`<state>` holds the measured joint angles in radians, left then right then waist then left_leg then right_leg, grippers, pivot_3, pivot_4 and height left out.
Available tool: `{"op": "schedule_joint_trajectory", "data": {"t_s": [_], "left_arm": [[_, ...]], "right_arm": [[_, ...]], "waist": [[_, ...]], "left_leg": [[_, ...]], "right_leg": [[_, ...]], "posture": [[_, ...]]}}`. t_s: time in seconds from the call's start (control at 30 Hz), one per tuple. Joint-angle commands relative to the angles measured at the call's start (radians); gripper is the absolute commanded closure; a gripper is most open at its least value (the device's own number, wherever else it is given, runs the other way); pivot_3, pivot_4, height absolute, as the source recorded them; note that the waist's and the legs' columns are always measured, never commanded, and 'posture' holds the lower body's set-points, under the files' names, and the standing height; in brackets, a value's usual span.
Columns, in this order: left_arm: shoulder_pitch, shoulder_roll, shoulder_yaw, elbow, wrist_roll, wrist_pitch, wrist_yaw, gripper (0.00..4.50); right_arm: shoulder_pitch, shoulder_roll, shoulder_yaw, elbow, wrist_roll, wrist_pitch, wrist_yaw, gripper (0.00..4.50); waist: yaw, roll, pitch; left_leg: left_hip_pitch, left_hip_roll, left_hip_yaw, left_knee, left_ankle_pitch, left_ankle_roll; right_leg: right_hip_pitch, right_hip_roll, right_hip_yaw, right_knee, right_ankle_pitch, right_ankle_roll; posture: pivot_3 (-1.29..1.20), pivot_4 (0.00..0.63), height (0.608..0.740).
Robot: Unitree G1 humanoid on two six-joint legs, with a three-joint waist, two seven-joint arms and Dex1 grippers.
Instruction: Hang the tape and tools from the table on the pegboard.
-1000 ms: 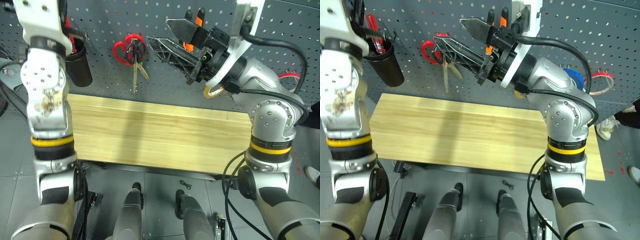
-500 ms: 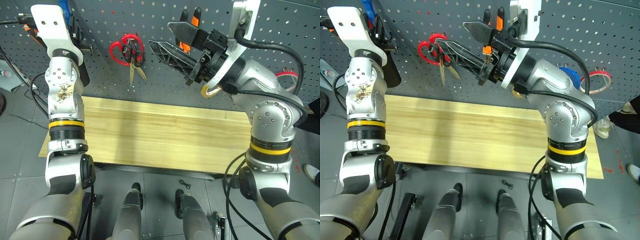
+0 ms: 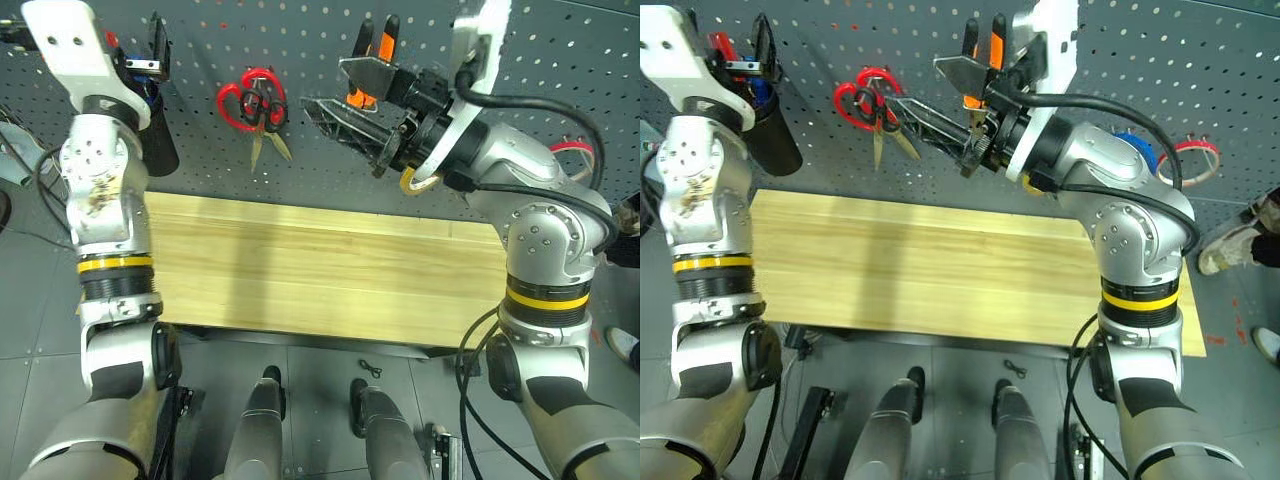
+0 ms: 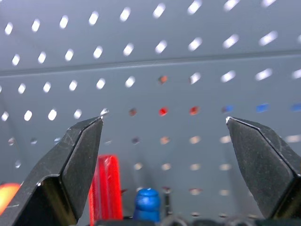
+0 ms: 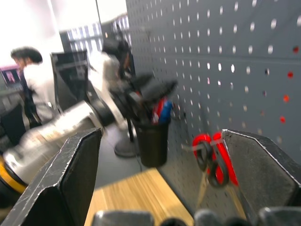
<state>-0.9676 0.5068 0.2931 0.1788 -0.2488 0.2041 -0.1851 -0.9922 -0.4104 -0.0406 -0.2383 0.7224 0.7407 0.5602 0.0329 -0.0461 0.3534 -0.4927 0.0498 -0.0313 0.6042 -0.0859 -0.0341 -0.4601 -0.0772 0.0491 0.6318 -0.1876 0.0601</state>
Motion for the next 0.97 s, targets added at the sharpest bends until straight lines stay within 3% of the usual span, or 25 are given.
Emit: {"op": "schedule_joint_trajectory", "data": {"t_s": [0.03, 0.07, 0.23, 0.33, 0.43, 0.6, 0.97], "left_arm": [[0.057, 0.057, 0.003, -0.214, -0.220, 0.294, -0.153, 0.05], [0.082, 0.073, -0.003, -0.263, -0.281, 0.388, -0.184, 0.05], [0.302, 0.201, -0.101, -0.500, -0.472, 0.668, -0.386, 0.05], [0.452, 0.248, -0.187, -0.572, -0.456, 0.669, -0.473, 0.05], [0.561, 0.280, -0.323, -0.572, -0.329, 0.591, -0.510, 0.05], [0.634, 0.174, -0.466, -0.398, -0.168, 0.436, -0.496, 0.05], [0.613, 0.068, -0.511, -0.202, -0.046, 0.289, -0.585, 0.05]], "right_arm": [[0.020, -0.045, 0.050, -0.023, -0.041, 0.030, 0.029, 0.00], [0.028, -0.061, 0.071, -0.023, -0.060, 0.037, 0.035, 0.00], [0.366, -0.214, 0.000, -0.206, -0.053, 0.023, 0.091, 0.00], [0.485, -0.241, 0.026, -0.233, -0.078, 0.044, 0.061, 0.00], [0.601, -0.273, 0.073, -0.237, -0.162, 0.046, 0.030, 0.00], [0.774, -0.259, 0.103, -0.122, -0.327, -0.004, -0.081, 0.00], [0.869, -0.176, 0.070, -0.059, -0.444, -0.081, -0.141, 0.00]], "waist": [[-0.003, 0.000, 0.000], [-0.004, 0.000, 0.000], [0.010, 0.000, 0.000], [0.001, 0.001, 0.000], [-0.004, 0.001, -0.002], [0.006, 0.003, -0.013], [0.004, 0.005, -0.026]], "left_leg": [[0.000, 0.000, 0.000, 0.000, 0.000, 0.000], [0.001, 0.000, 0.000, 0.000, 0.000, 0.000], [-0.001, 0.000, -0.001, 0.001, 0.000, 0.000], [0.000, 0.000, 0.000, 0.002, 0.000, 0.000], [0.002, 0.003, 0.000, 0.001, 0.000, 0.000], [0.002, 0.003, 0.002, 0.003, 0.000, 0.000], [0.001, 0.004, 0.003, 0.004, 0.000, 0.000]], "right_leg": [[0.000, 0.000, 0.000, 0.000, 0.000, 0.000], [0.001, 0.000, 0.000, 0.000, 0.000, 0.000], [0.003, -0.002, -0.003, -0.002, -0.001, 0.001], [0.003, -0.002, -0.003, -0.001, -0.001, 0.001], [0.003, 0.001, -0.003, 0.000, -0.003, -0.002], [0.003, 0.000, -0.003, -0.002, -0.008, -0.006], [0.003, 0.000, -0.003, -0.002, -0.004, 0.002]], "posture": [[0.12, 0.299, 0.740], [0.12, 0.299, 0.740], [0.13, 0.309, 0.740], [0.12, 0.312, 0.740], [0.11, 0.307, 0.740], [0.10, 0.296, 0.740], [0.08, 0.273, 0.740]]}}
